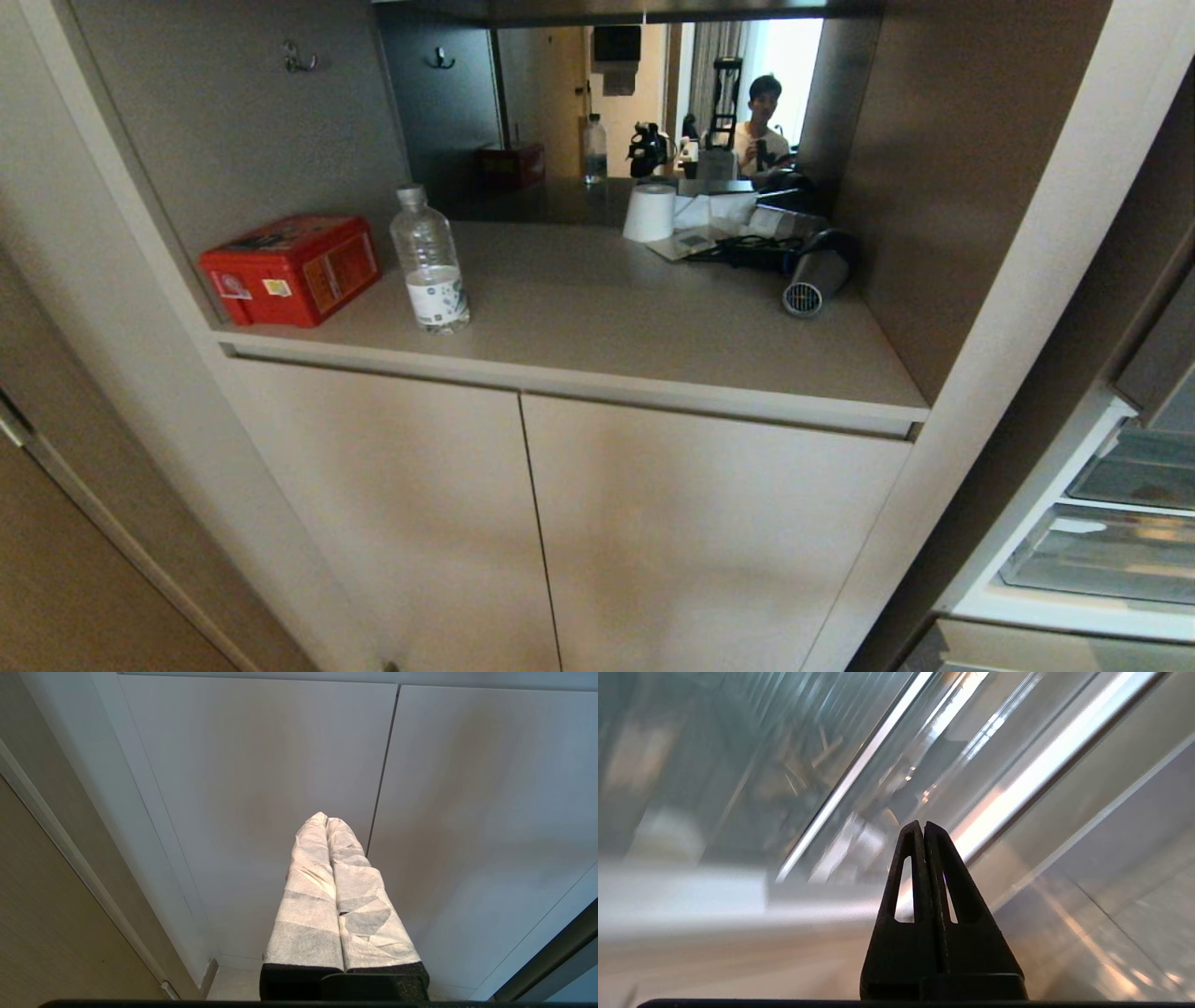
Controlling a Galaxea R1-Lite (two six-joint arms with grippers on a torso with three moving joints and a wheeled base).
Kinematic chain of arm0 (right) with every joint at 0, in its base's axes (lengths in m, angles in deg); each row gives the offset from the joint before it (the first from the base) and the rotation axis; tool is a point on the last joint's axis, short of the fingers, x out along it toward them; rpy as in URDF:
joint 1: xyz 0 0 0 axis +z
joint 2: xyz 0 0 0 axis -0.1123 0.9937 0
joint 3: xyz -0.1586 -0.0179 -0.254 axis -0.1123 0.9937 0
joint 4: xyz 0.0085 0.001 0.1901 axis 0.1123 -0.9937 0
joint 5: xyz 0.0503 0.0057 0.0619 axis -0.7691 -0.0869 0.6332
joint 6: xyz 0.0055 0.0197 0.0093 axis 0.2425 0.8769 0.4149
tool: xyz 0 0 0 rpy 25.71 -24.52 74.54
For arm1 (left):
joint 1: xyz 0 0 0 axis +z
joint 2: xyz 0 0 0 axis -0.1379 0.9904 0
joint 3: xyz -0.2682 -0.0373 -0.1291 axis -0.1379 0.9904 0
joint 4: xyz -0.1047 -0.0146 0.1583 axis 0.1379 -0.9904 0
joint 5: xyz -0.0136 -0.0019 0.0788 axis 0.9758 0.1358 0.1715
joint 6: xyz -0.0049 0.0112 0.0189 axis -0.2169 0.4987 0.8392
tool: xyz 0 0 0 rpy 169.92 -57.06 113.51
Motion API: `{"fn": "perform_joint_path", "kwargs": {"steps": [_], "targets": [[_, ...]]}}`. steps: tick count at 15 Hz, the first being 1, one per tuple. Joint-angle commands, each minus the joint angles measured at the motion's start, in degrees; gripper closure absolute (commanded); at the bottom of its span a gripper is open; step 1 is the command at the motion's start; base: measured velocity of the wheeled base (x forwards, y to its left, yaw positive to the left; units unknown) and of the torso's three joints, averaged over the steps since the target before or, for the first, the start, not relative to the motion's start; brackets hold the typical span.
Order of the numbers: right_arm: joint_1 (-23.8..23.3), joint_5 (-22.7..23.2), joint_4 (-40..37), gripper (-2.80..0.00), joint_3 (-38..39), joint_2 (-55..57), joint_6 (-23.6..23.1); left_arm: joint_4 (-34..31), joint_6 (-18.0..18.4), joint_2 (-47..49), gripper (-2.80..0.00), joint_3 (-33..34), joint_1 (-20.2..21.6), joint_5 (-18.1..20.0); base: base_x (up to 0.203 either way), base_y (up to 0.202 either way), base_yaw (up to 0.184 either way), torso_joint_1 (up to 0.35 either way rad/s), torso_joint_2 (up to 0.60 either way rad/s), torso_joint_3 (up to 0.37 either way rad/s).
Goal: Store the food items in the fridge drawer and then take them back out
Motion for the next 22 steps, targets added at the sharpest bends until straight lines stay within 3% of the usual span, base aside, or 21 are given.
{"fn": "perform_joint_path", "kwargs": {"steps": [1, 5, 7, 11, 13, 16, 19, 22], "targets": [[0.57, -0.07, -8.40, 0.00, 4.31, -13.72, -3.70, 0.02, -0.01, -0.01, 0.00, 0.62, 0.00, -0.01, 0.000, 0.000, 0.000, 0.000, 0.00, 0.000], [1.49, -5.45, -12.76, 0.00, 14.13, -26.75, -7.15, 0.02, -0.01, -0.01, 0.00, 0.62, 0.00, -0.01, 0.000, 0.000, 0.000, 0.000, 0.00, 0.000], [6.98, -9.46, -13.33, 0.00, 17.51, -32.36, -8.07, 0.02, -0.01, -0.01, 0.00, 0.62, 0.00, -0.01, 0.000, 0.000, 0.000, 0.000, 0.00, 0.000], [36.11, -25.64, -17.19, 0.00, 20.08, -43.33, -7.75, 0.02, -0.01, -0.01, 0.00, 0.62, 0.00, -0.01, 0.000, 0.000, 0.000, 0.000, 0.00, 0.000], [52.22, -32.84, -18.91, 0.00, 20.50, -53.89, -8.48, 0.02, -0.01, -0.01, 0.00, 0.62, 0.00, -0.01, 0.000, 0.000, 0.000, 0.000, 0.00, 0.000], [65.57, -36.90, -27.11, 0.00, 20.80, -72.78, -12.01, 0.02, 0.06, 0.07, 0.00, 0.62, 0.00, -0.01, 0.000, 0.000, 0.000, 0.000, 0.00, 0.000], [72.79, -36.81, -35.55, 0.00, 20.93, -79.63, -15.34, 0.02, -0.01, -0.01, 0.00, 0.62, 0.00, 0.08, 0.000, 0.000, 0.000, 0.000, 0.00, 0.000], [70.41, -34.08, -41.27, 0.00, 20.48, -79.27, -20.07, 0.02, -0.01, -0.01, 0.00, 0.62, 0.00, 0.08, 0.000, 0.000, 0.000, 0.000, 0.00, 0.000]]}}
